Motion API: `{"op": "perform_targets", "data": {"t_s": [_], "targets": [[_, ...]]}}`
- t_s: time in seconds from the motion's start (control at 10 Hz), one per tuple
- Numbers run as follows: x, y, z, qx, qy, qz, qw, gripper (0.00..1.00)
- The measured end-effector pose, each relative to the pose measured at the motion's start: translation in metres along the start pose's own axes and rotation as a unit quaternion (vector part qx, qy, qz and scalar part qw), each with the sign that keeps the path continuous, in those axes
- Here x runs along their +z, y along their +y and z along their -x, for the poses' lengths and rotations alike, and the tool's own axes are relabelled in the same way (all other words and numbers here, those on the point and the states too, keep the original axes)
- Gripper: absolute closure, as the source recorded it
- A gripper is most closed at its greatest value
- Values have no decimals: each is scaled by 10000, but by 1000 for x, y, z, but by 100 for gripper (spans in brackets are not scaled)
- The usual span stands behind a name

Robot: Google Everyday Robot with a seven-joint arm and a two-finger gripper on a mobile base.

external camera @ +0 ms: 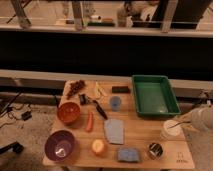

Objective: Place fork in paper cup

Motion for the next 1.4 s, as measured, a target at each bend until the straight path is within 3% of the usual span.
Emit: {"op": "perform_targets", "data": {"t_s": [0.4,0.5,1.1,1.4], "targets": [[3,-1,7,-191,41,45,9998,92],[3,0,6,-189,43,45,9998,86],[3,-2,7,-199,37,43,9998,25],[3,-2,7,-200,37,41,9998,20]]}}
